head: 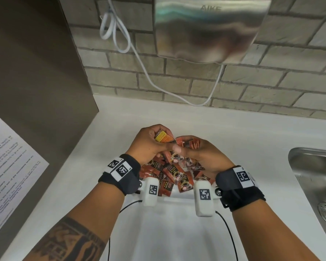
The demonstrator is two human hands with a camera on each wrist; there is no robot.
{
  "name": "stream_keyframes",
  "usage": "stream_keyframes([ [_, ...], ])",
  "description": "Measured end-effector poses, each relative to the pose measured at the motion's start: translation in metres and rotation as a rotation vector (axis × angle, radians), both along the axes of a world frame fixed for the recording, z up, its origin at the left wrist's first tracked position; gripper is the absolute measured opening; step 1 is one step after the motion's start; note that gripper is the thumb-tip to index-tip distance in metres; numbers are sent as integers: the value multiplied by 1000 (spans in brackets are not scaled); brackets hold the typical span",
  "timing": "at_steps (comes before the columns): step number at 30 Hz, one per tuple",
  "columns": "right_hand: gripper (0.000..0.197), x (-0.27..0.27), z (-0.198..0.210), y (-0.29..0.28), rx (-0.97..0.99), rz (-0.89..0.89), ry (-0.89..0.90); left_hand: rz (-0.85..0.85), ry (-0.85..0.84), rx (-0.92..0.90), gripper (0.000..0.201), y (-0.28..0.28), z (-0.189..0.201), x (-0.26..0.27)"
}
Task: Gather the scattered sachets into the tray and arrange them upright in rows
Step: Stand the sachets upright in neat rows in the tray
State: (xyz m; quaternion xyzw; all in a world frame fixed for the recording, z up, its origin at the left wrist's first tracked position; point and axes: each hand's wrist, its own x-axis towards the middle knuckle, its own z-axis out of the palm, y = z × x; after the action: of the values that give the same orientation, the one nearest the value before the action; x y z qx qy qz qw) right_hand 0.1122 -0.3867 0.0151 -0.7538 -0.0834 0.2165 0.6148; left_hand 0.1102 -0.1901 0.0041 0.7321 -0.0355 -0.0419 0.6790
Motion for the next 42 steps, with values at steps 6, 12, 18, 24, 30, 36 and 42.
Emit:
stream_keyframes([
  [6,63,-1,0,-1,104,-21,56,-80,86,-135,30,-1,0,-3],
  [12,49,-10,-3,4,255,21,140,-7,45,-90,25,-11,-2,-5],
  [18,49,-9,-10,1,450,-172,288,85,52,-245,39,-6,-2,-6],
  [24,50,-9,-6,13,633,-308,376,-70,-112,-36,42,-15,-4,-15],
  [30,54,-5,-11,6,591,-351,279,-86,-123,-13,34,-10,-13,-12],
  [36,55,-8,-13,7,555,-382,227,-24,-84,0,43,-4,-13,-8],
  [42,59,-11,-12,12,528,-288,301,-18,-132,212,54,-19,-3,-16],
])
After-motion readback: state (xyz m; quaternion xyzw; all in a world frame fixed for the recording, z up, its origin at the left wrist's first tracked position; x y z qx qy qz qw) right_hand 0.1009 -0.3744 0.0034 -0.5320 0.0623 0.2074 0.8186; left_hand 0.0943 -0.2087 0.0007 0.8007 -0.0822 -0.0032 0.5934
